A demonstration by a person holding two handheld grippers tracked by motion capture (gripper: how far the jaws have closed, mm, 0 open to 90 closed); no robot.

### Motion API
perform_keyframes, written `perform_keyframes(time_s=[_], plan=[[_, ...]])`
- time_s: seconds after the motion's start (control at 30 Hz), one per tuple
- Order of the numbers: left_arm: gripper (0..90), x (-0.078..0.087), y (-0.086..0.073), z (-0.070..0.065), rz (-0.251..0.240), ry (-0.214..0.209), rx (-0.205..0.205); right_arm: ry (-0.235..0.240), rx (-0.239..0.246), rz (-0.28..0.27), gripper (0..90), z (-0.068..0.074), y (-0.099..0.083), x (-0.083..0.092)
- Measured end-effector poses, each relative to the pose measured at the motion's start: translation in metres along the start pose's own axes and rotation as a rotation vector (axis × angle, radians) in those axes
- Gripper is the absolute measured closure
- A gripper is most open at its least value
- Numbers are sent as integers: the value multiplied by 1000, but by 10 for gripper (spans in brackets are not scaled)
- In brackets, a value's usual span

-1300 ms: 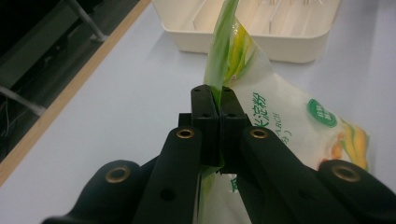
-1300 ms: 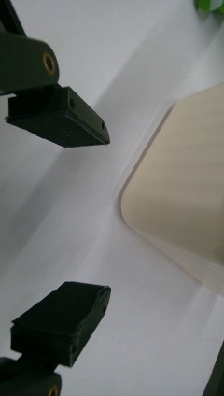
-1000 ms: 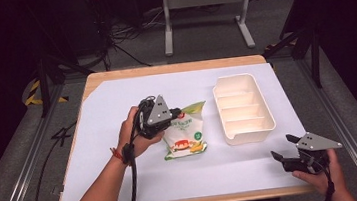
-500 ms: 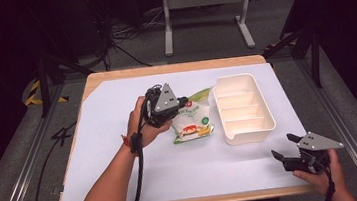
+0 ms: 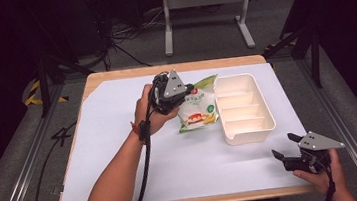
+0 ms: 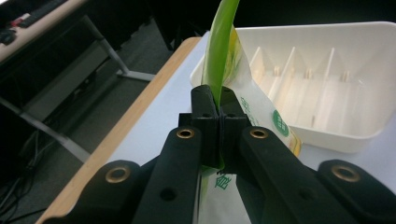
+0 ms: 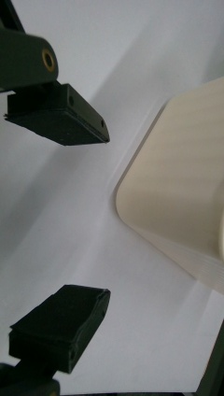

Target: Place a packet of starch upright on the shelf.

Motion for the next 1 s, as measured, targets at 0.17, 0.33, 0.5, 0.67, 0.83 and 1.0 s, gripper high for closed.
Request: perform_keyframes(time_s=[0.17,0.33,0.5,0.67,0.83,1.0], plan=[[885,2,6,4,-17,-6,8,-3,0,0,204,0,0,0],[885,4,17,3,-28,-11,9,-2,-2,3,204,0,0,0],[885,3,33,-3,-43,-27,-7,0,-3,3,203,0,0,-1],[885,2,47,-15,-43,-40,-26,3,-4,3,203,0,-1,0],[885,0,56,-26,-38,-59,-46,5,-1,3,202,0,-1,-1],[885,-3,65,-38,-28,-74,-69,2,0,1,202,0,0,0]])
Point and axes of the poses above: each handheld gripper's, and its own axes: x roughly backward along the jaws, y roughly out of its top, z roughly to its left, the point moved 8 cm from there along -x, roughly forward along the jaws, and after that the axes turned 13 degrees about z, right-handed, at the moved point
